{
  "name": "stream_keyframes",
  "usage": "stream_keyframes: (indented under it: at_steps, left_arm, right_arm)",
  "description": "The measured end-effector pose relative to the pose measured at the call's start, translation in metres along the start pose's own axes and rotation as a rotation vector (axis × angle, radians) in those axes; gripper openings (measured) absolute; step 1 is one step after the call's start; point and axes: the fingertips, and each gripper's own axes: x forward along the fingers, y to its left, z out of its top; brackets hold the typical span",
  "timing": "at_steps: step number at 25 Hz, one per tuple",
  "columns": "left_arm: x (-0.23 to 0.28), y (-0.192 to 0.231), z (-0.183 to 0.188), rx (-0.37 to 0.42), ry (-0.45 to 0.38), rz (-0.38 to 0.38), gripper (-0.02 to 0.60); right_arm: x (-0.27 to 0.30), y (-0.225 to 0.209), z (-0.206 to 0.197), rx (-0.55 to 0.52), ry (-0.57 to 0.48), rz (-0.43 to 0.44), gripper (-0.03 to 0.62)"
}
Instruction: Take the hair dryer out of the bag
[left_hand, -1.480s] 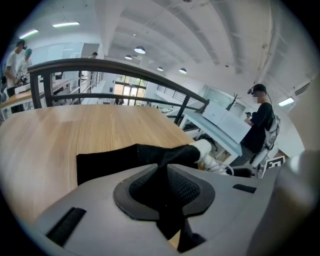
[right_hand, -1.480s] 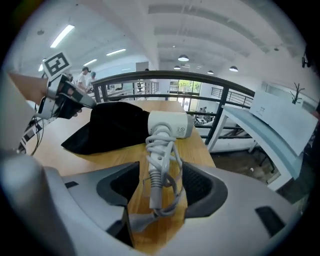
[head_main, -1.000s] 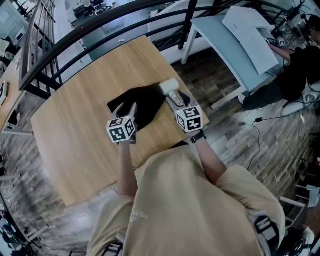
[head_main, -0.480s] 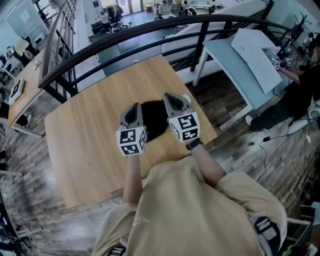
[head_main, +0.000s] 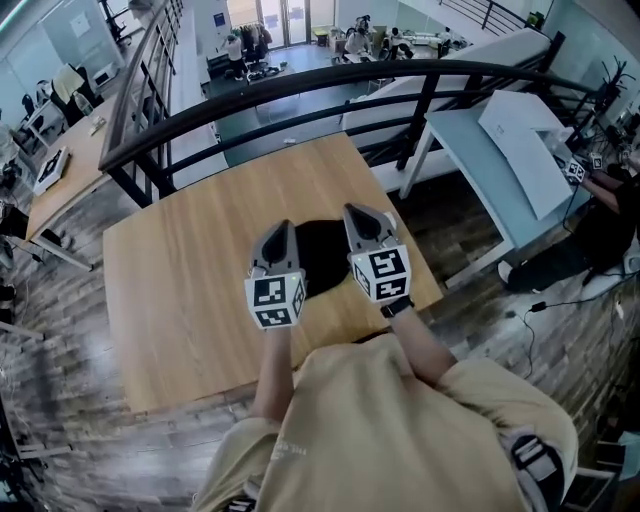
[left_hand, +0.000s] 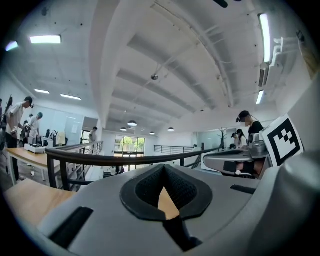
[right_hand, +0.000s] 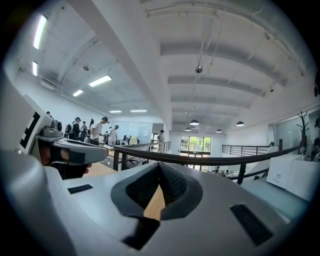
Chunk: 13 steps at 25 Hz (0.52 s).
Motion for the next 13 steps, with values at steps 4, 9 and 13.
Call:
stream_keyframes:
  at_steps: [4, 9, 13]
  left_arm:
    - [-0.006, 0.003, 0.003, -0.008, -0.018, 0.015, 0.012]
    - [-0.003, 0.012, -0.002, -0.023, -0.021, 0.041, 0.012]
    - [-0.002, 0.017, -0.003, -0.022, -0.019, 0.042, 0.012]
  right_arm:
    - [-0.006, 0.004, 0.001, 0.007, 0.001, -0.004, 0.014]
    - [-0.004, 0.006, -0.003, 0.001, 0.002, 0.007, 0.014]
    - [-0.002, 0.006, -0.002, -0.012, -0.005, -0.001, 0.014]
